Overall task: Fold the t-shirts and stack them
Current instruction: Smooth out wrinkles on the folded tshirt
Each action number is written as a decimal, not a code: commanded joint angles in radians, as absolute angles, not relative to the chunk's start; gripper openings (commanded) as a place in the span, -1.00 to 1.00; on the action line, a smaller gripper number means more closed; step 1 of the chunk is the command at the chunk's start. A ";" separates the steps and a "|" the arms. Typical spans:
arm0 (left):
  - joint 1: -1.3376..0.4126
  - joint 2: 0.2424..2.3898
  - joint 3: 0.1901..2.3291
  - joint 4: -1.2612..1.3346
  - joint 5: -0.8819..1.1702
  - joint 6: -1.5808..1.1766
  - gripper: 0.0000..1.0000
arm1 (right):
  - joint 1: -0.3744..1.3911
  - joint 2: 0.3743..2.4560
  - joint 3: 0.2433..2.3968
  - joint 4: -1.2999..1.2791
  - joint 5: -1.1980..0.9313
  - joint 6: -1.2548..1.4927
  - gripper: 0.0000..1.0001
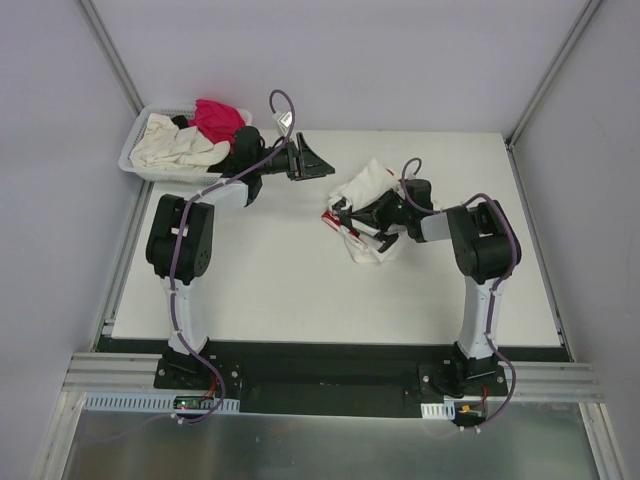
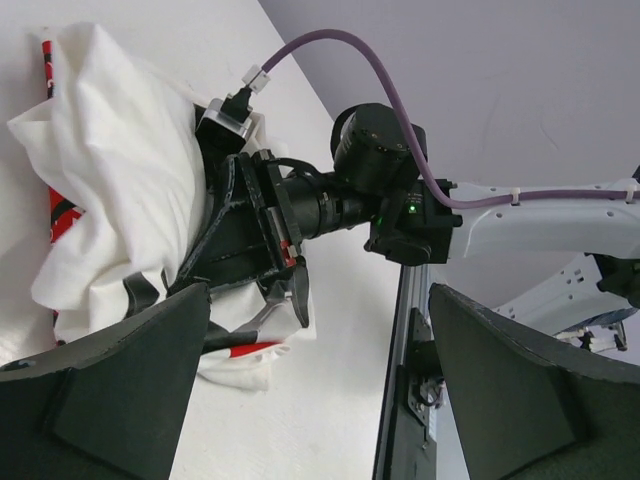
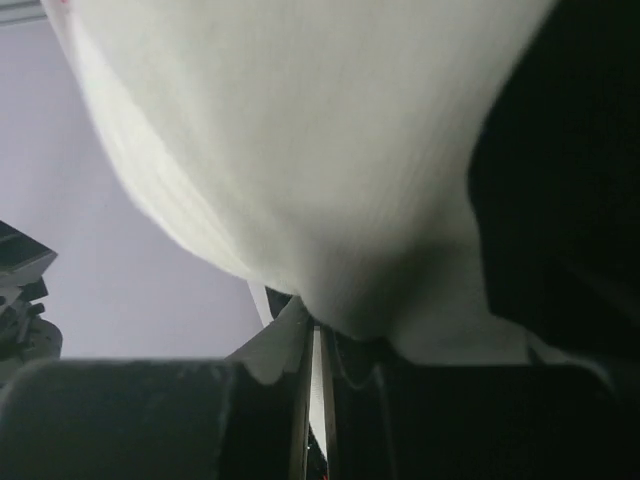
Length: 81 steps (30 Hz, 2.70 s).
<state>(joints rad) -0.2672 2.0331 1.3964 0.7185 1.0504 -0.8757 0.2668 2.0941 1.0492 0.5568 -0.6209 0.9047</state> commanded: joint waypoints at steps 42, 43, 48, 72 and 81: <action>-0.268 1.944 1.333 0.827 1.089 -0.871 0.78 | 0.144 2.135 1.259 0.657 -0.657 0.965 -0.79; -0.270 1.942 1.324 0.831 1.089 -0.873 0.79 | 0.143 2.155 1.281 0.641 -0.655 0.950 -0.78; -0.304 1.939 1.304 0.836 1.089 -0.867 0.78 | 0.138 2.275 1.376 0.635 -0.661 0.965 -0.78; -0.517 2.252 1.393 0.910 0.977 -0.870 0.78 | 0.051 2.364 1.355 0.726 -0.657 1.005 -0.76; -0.518 2.341 1.390 0.999 0.953 -0.939 0.78 | 0.055 2.264 1.327 0.750 -0.670 1.025 -0.75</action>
